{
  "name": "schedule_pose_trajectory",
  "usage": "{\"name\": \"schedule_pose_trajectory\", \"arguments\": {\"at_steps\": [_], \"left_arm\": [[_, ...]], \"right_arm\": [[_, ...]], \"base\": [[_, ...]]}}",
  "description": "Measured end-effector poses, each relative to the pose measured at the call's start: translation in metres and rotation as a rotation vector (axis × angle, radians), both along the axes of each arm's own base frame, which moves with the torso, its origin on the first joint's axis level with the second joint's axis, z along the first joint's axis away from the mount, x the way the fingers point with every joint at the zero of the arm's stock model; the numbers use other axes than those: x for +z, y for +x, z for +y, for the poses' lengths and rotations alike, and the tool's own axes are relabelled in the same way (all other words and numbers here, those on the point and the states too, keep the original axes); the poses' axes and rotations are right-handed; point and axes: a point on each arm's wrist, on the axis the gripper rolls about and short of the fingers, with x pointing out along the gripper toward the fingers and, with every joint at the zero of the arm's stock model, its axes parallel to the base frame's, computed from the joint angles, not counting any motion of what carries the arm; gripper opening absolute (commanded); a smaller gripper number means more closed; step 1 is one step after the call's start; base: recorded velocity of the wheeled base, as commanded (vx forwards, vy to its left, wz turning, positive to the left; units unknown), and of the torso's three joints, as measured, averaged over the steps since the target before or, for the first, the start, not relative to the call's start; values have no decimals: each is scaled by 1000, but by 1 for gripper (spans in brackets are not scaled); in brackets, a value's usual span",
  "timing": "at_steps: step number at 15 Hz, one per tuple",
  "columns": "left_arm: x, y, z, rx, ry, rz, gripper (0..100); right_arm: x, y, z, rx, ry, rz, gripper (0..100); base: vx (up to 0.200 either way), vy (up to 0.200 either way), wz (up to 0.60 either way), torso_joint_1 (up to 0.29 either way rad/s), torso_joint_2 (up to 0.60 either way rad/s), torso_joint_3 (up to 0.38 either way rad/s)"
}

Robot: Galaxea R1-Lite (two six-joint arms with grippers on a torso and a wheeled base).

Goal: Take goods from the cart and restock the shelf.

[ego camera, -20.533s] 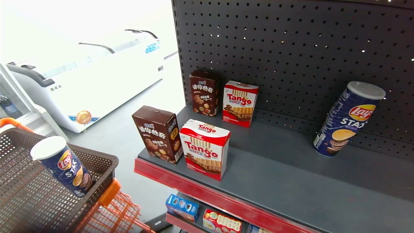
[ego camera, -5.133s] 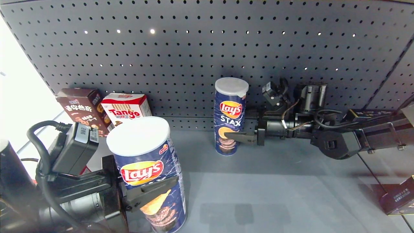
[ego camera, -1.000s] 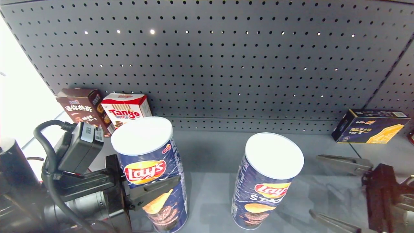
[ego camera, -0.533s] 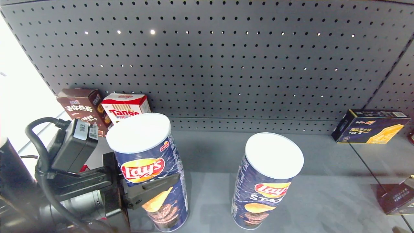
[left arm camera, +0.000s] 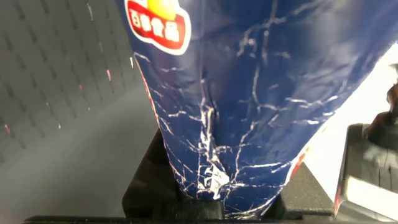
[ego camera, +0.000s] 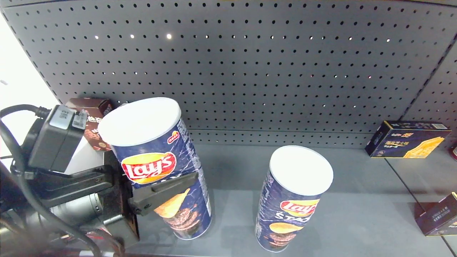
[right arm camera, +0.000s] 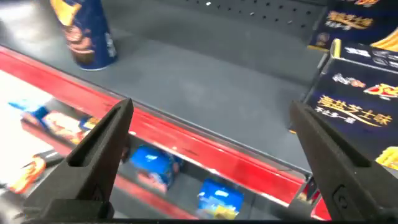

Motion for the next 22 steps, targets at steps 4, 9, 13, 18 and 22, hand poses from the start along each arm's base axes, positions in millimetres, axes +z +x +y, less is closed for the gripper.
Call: {"name": "schedule_pose_trajectory", "arguments": {"at_steps": [4,9,13,18,22], "left_arm": [[23,4,-8,-23,7,10,0],[38,7,-11,-32,-17,-33,0],[41,10,-13,-35,-21,-41,0],[36,11,-14,-40,-11,-23,0],[35,12,-17,-97,3,1,0]], "right_arm": [[-23,4,1,14,-32,18,100],[-25,4,-1,-68,-30,16,100],[-26,6,-6,-288,23,41,100],[-32,5,-5,-256,75,117,100],[-32,5,-5,-267,84,120,100]], "base": [[0,0,0,0,0,0],[0,0,0,0,0,0],[0,0,0,0,0,0],[0,0,0,0,0,0],[0,0,0,0,0,0]]}}
